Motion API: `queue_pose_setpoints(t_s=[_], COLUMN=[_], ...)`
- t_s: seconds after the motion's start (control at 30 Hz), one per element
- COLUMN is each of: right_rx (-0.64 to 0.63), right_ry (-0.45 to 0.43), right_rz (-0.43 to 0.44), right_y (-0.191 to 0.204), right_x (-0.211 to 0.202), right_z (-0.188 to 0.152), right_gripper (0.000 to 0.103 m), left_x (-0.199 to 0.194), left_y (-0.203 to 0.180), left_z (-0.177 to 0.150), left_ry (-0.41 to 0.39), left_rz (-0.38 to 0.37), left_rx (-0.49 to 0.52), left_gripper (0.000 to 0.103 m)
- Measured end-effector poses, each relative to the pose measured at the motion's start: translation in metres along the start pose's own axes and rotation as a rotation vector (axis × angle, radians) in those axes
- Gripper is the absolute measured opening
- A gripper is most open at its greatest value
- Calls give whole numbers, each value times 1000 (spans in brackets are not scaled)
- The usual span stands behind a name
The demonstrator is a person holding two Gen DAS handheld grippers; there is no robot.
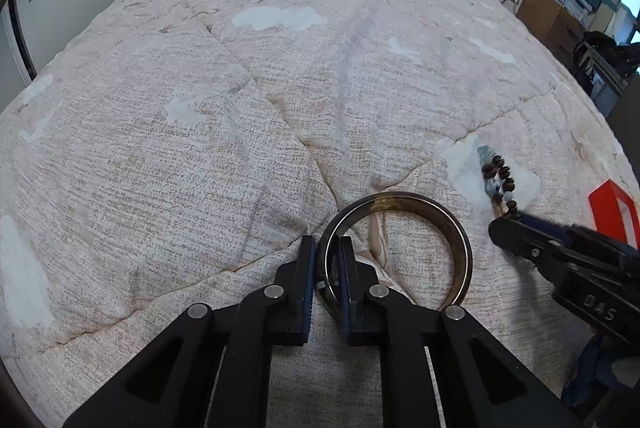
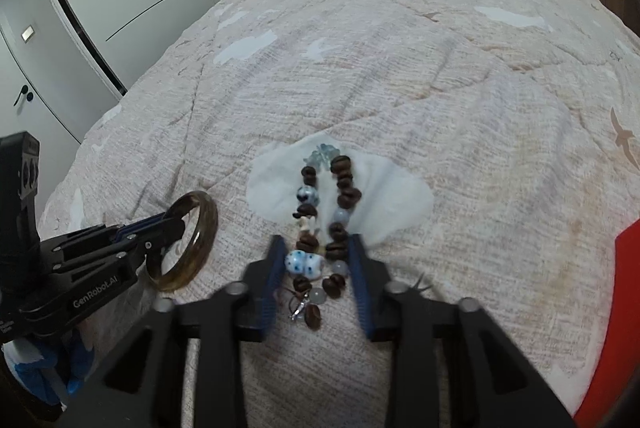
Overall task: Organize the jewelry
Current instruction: 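Grasp the dark brown bangle with the left tool while the right tool grasps the beaded bracelet, then carry the dark bangle and beaded bracelet over the red box with both tools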
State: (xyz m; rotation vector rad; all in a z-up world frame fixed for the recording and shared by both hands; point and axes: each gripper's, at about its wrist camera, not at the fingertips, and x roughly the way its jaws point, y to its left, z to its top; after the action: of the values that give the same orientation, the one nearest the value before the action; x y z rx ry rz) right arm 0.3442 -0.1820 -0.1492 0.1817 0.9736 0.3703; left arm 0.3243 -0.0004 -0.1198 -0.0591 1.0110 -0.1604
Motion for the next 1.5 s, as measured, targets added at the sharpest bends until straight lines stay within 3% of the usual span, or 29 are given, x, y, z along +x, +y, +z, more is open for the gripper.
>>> queue_pose_setpoints(t_s=[0.23, 0.4, 0.77, 1.03, 1.23, 1.5], right_rx=[5, -1, 28, 78, 114, 160], right_ry=[10, -21, -147, -247, -282, -277], right_rz=[25, 31, 14, -50, -99, -182], right_y=[5, 13, 13, -24, -60, -127], right_x=[-26, -69, -182, -253, -281, -285], right_z=[-13, -25, -53, -69, -77, -85], right_gripper=[16, 16, 16, 16, 16, 16], left_x=[-26, -52, -129, -164, -161, -117], left_y=[-15, -34, -83, -142, -190, -252], left_z=[-3, -12, -24, -20, -20, -18], left_ry=[-21, -30, -104, -164, -168, -128], left_rz=[-21, -13, 2, -37, -67, -108], left_rx=[40, 71, 150, 217, 249, 277], left_gripper=[9, 9, 9, 9, 9, 9])
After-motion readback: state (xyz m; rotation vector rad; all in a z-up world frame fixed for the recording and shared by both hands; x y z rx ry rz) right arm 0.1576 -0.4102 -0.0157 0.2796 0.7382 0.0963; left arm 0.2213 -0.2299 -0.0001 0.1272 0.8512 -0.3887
